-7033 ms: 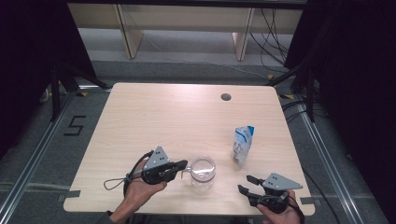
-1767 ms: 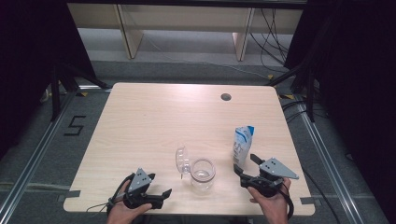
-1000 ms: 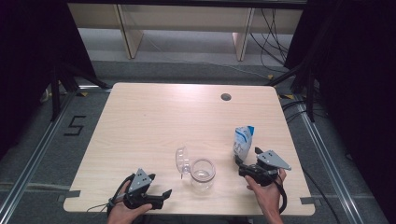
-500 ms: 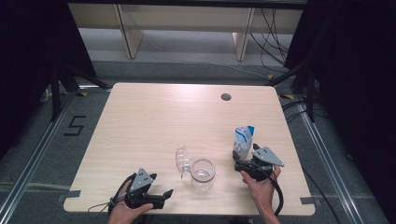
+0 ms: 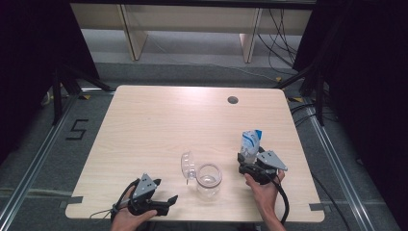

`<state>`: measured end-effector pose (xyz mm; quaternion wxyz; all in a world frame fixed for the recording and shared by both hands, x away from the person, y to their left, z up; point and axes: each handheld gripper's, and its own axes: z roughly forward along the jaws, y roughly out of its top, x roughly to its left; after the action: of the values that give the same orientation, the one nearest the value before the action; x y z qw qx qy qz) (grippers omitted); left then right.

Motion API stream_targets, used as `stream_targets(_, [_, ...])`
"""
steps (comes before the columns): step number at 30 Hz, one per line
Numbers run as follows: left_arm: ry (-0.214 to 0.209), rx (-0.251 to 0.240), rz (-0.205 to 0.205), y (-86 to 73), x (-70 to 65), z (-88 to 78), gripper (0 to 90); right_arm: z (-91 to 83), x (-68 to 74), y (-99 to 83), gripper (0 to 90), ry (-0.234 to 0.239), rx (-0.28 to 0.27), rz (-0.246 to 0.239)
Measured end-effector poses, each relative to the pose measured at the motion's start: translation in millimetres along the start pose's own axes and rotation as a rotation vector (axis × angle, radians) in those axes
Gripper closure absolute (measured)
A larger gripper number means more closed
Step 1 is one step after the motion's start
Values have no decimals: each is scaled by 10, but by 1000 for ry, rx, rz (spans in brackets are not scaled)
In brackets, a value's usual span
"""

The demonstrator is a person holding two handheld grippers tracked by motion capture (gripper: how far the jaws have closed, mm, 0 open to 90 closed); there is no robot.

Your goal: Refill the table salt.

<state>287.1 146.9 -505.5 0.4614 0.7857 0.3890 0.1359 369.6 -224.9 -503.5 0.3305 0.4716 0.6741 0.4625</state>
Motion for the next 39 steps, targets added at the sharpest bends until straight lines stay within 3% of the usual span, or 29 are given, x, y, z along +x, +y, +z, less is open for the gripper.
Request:
stream_targets(10, [-4, -1, 2, 0, -1, 0, 156, 100, 1, -55, 194, -21, 7, 6])
stream_targets(11, [2, 5, 3, 3, -3, -5, 156, 99, 33, -62, 193, -26, 13, 46])
stream_targets(14, [-4, -1, 3, 0, 0, 0, 156, 113, 8, -56, 182, -24, 6, 28])
stream_targets(19, [-6, 4, 3, 2, -1, 2, 156, 137, 8, -63, 161, 2, -16, 50])
stream_targets(20, [-6, 7, 4, 3, -3, 1, 156, 136, 0, -54, 161, 4, -6, 23])
stream_targets(22, [-8, 8, 22, 7, 1, 1, 156, 128, 25, -53, 162, 15, -4, 43])
stream_targets(28, [-14, 4, 5, 0, -13, 7, 157, 150, 31, -59, 171, -14, -2, 11])
stream_targets(31, [-14, 6, 6, 1, -15, 4, 156, 166, 17, -60, 196, -1, -15, -4])
stream_targets(33, [-14, 2, 5, 0, -14, 6, 157, 166, 32, -62, 213, -8, -6, 12])
stream_targets(35, [-13, 2, 6, 2, -12, 4, 156, 171, 16, -57, 222, -18, -13, -5])
stream_targets(37, [-12, 4, 7, 3, -12, 1, 157, 181, 23, -58, 249, -17, -17, 21])
stream_targets(39, [-13, 5, 7, 3, -13, 1, 157, 197, 6, -59, 260, -18, -37, 9])
